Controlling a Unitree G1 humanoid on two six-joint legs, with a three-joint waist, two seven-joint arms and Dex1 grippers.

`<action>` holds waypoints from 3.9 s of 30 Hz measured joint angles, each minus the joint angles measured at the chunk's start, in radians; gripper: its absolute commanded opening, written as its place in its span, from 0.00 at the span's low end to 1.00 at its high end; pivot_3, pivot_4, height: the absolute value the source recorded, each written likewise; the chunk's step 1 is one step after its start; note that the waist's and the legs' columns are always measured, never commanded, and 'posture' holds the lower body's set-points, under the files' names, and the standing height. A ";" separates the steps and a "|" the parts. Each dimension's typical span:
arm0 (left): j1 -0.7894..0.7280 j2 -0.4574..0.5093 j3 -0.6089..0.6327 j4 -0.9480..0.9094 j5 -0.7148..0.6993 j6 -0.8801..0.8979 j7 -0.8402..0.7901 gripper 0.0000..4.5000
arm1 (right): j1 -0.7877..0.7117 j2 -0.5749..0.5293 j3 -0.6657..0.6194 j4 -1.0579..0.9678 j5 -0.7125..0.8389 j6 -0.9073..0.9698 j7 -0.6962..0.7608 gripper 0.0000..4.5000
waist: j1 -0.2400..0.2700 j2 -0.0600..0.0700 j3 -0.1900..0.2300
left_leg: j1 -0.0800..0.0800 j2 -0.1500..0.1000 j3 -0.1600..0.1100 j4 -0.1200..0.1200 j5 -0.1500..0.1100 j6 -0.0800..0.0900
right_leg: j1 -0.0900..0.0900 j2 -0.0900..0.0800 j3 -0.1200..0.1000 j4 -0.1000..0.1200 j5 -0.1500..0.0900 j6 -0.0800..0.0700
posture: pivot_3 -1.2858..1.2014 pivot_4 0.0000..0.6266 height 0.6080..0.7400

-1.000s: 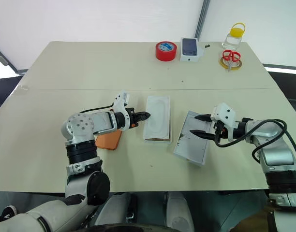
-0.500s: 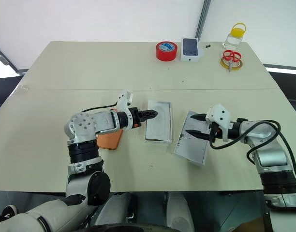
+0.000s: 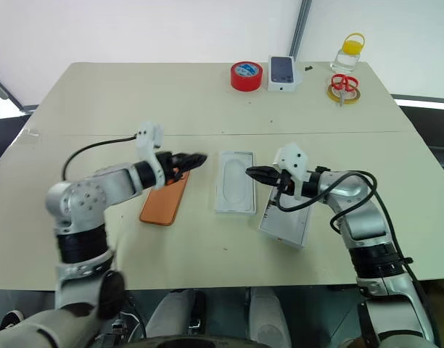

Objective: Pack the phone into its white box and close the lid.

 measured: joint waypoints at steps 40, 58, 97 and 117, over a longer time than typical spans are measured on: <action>0.355 0.349 -0.032 0.133 0.182 -0.940 -0.506 0.66 | -0.174 0.035 0.259 0.071 -0.372 0.067 -0.117 0.02 | -0.002 0.000 -0.001 | -0.008 0.002 0.002 0.001 0.000 0.001 | -0.009 0.000 -0.002 0.000 0.003 -0.002 | 0.52 0.24 0.99; 0.193 0.453 0.051 0.355 -0.079 -0.193 -0.435 0.66 | -0.334 0.237 0.503 0.124 -0.447 0.240 -0.084 0.02 | -0.023 0.000 -0.001 | -0.008 0.002 0.000 0.001 0.000 0.000 | -0.010 0.002 -0.002 0.004 0.004 -0.001 | 0.52 0.24 0.99; 0.015 0.187 0.073 0.415 -0.138 0.146 -0.288 0.66 | -0.393 0.349 0.529 0.258 -0.536 0.219 -0.095 0.02 | -0.030 0.008 -0.014 | 0.007 -0.004 -0.002 -0.004 0.000 0.000 | 0.003 -0.004 -0.002 0.003 0.002 0.001 | 0.52 0.24 0.99; 0.044 0.114 0.260 0.481 -0.242 0.219 -0.195 0.00 | -0.387 0.375 0.458 0.267 -0.494 0.213 -0.143 0.05 | -0.030 0.007 -0.012 | 0.006 -0.003 -0.001 -0.006 0.000 -0.001 | 0.001 -0.004 -0.002 0.003 0.002 0.000 | 0.52 0.24 0.99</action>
